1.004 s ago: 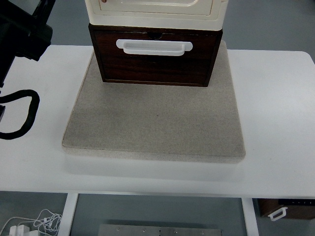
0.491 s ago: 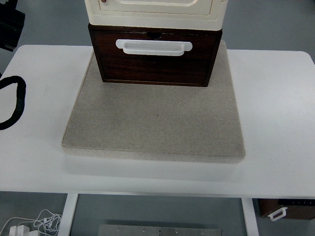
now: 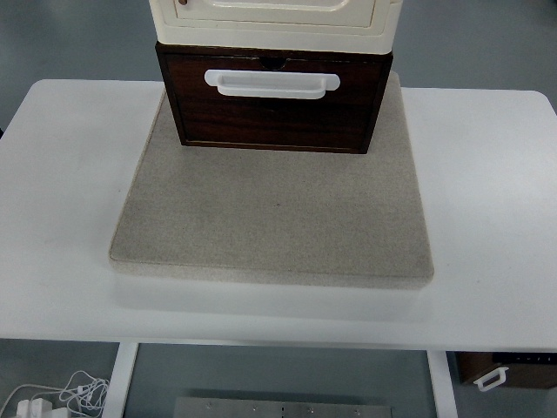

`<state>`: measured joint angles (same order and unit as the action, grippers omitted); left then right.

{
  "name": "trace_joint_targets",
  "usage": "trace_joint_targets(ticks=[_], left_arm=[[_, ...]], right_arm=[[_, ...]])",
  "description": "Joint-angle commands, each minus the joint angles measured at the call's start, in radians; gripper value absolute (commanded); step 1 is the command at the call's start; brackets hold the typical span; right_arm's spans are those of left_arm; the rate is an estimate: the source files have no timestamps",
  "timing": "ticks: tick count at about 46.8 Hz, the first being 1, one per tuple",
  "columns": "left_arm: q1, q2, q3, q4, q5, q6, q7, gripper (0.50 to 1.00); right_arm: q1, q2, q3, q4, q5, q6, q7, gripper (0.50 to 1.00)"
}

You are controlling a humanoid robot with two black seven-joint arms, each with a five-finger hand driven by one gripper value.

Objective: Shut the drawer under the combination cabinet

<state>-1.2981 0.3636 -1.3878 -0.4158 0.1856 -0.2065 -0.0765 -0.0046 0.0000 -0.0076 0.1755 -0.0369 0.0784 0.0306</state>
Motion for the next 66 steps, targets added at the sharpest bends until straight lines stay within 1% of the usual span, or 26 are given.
trace_joint_targets(ticks=[1, 11, 19, 25, 30, 36, 48, 53, 66], left_arm=[[0.013, -0.002, 0.018, 0.040, 0.000, -0.001, 0.004, 0.994], [0.086, -0.009, 0.110, 0.089, -0.002, 0.006, 0.012, 0.996], [0.128, -0.032, 0.121, 0.144, -0.038, 0.004, 0.020, 0.996], [0.169, -0.061, 0.122, 0.147, -0.086, 0.003, 0.067, 0.996], [0.192, -0.094, 0.122, 0.146, -0.120, 0.003, 0.072, 0.996], [0.195, -0.121, 0.122, 0.141, -0.166, -0.010, 0.075, 0.996], [0.198, -0.176, 0.121, 0.149, -0.224, -0.011, 0.073, 0.996], [0.210, -0.195, 0.122, 0.147, -0.250, -0.008, 0.064, 0.996], [0.211, -0.210, 0.121, 0.147, -0.256, 0.003, 0.060, 0.996]], right_arm=[[0.000, 0.000, 0.000, -0.001, 0.000, 0.000, 0.000, 0.952], [0.000, 0.000, 0.003, 0.001, 0.000, 0.000, 0.000, 0.952], [0.000, 0.000, 0.003, 0.001, 0.000, 0.000, 0.000, 0.952], [0.000, 0.000, 0.003, 0.001, 0.000, 0.000, 0.000, 0.952], [0.000, 0.000, 0.003, 0.001, 0.000, 0.000, 0.000, 0.952], [0.000, 0.000, 0.006, -0.001, 0.000, 0.001, 0.000, 0.952], [0.000, 0.000, 0.006, 0.001, 0.000, 0.001, 0.000, 0.952], [0.000, 0.000, 0.008, 0.001, 0.000, 0.001, 0.000, 0.952], [0.000, 0.000, 0.006, 0.001, 0.000, 0.001, 0.000, 0.952]])
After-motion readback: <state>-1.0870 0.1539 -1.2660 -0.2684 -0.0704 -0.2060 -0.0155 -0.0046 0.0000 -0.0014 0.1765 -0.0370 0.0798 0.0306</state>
